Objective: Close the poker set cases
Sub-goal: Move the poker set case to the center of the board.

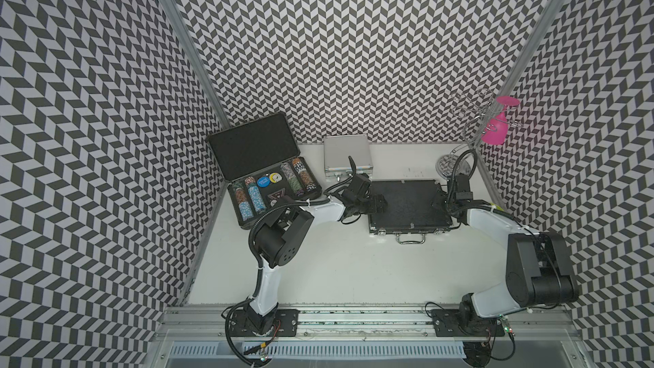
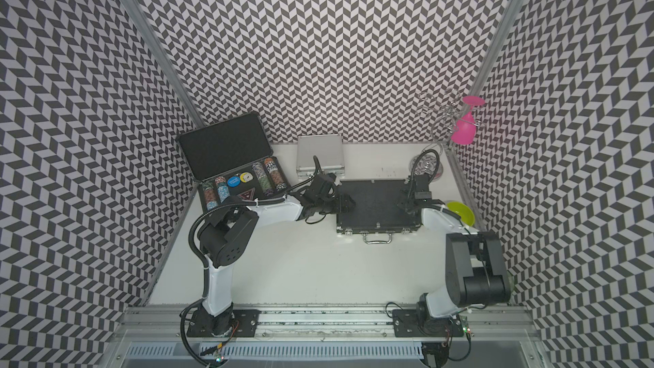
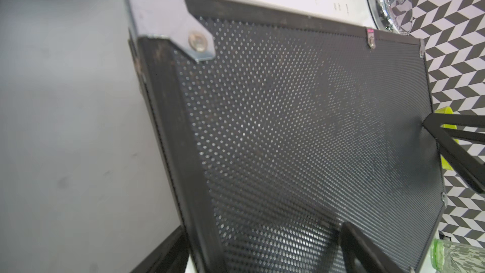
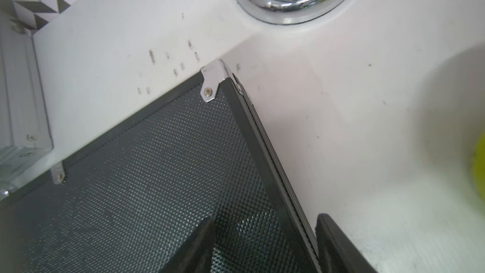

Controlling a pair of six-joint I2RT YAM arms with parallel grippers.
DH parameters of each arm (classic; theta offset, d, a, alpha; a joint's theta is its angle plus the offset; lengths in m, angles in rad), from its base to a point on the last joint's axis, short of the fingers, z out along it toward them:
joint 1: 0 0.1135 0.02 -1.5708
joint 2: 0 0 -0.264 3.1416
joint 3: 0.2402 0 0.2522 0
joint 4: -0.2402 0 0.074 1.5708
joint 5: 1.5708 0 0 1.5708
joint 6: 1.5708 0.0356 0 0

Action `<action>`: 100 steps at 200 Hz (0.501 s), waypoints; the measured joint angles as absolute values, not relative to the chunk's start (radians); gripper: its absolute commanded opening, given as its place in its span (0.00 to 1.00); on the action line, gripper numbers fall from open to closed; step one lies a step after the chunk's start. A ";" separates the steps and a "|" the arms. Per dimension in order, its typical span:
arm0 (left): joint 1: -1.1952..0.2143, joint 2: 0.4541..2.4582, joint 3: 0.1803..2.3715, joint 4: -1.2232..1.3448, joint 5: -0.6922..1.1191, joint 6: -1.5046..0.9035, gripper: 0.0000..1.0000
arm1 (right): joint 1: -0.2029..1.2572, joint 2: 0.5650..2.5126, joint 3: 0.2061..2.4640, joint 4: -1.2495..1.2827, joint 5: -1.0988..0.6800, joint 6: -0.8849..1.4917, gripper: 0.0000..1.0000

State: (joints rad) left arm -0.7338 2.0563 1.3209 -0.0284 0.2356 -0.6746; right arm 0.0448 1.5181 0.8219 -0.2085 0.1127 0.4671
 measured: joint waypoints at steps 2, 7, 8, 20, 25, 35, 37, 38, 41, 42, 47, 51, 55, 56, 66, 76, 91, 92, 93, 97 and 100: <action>-0.734 2.059 1.325 -0.030 0.236 -0.674 0.89 | 0.042 1.518 0.822 -0.208 0.115 0.467 0.62; -0.738 2.068 1.338 -0.032 0.236 -0.674 0.89 | 0.038 1.518 0.822 -0.209 0.120 0.465 0.63; -0.738 2.069 1.340 -0.032 0.235 -0.674 0.89 | 0.037 1.518 0.822 -0.208 0.120 0.465 0.63; -0.744 2.085 1.361 -0.032 0.235 -0.675 0.89 | 0.027 1.518 0.826 -0.210 0.129 0.462 0.63; -0.745 2.090 1.368 -0.031 0.235 -0.675 0.89 | 0.025 1.518 0.828 -0.213 0.134 0.458 0.63; -0.748 2.099 1.379 -0.031 0.236 -0.674 0.89 | 0.022 1.519 0.834 -0.224 0.141 0.453 0.64; -0.749 2.100 1.380 -0.030 0.236 -0.674 0.89 | 0.021 1.519 0.836 -0.227 0.142 0.453 0.64; -0.749 2.101 1.381 -0.030 0.236 -0.674 0.89 | 0.021 1.519 0.836 -0.228 0.142 0.452 0.64; -0.750 2.103 1.383 -0.030 0.236 -0.675 0.89 | 0.020 1.519 0.839 -0.233 0.143 0.450 0.64; -0.750 2.103 1.384 -0.030 0.236 -0.674 0.89 | 0.020 1.519 0.840 -0.235 0.144 0.450 0.64; -0.751 2.105 1.387 -0.030 0.236 -0.675 0.89 | 0.020 1.519 0.843 -0.241 0.145 0.448 0.64; -0.751 2.106 1.388 -0.030 0.237 -0.674 0.89 | 0.019 1.520 0.846 -0.247 0.147 0.446 0.64; -0.752 2.108 1.390 -0.028 0.237 -0.675 0.90 | 0.019 1.520 0.849 -0.252 0.147 0.445 0.65; -0.752 2.108 1.390 -0.028 0.237 -0.674 0.90 | 0.019 1.520 0.850 -0.253 0.147 0.445 0.65; -0.753 2.109 1.390 -0.024 0.237 -0.674 0.91 | 0.018 1.520 0.857 -0.268 0.149 0.437 0.65; -0.754 2.109 1.390 -0.023 0.237 -0.672 0.92 | 0.018 1.521 0.863 -0.280 0.150 0.434 0.66; -0.754 2.105 1.384 -0.020 0.237 -0.665 0.94 | 0.018 1.520 0.869 -0.297 0.150 0.427 0.66; -0.754 2.104 1.383 -0.019 0.237 -0.665 0.94 | 0.018 1.520 0.870 -0.298 0.150 0.426 0.66; -0.754 2.102 1.381 -0.019 0.237 -0.663 0.94 | 0.018 1.519 0.871 -0.300 0.149 0.426 0.67; -0.754 2.099 1.375 -0.015 0.240 -0.659 0.94 | 0.019 1.519 0.873 -0.307 0.149 0.424 0.67; -0.754 2.096 1.371 -0.015 0.242 -0.656 0.94 | 0.019 1.518 0.874 -0.312 0.149 0.423 0.67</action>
State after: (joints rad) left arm -0.7544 2.0956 1.3708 -0.0154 0.2417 -0.6559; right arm 0.0185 1.5177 0.8742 -0.3119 0.1486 0.4229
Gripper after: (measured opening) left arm 0.933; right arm 0.664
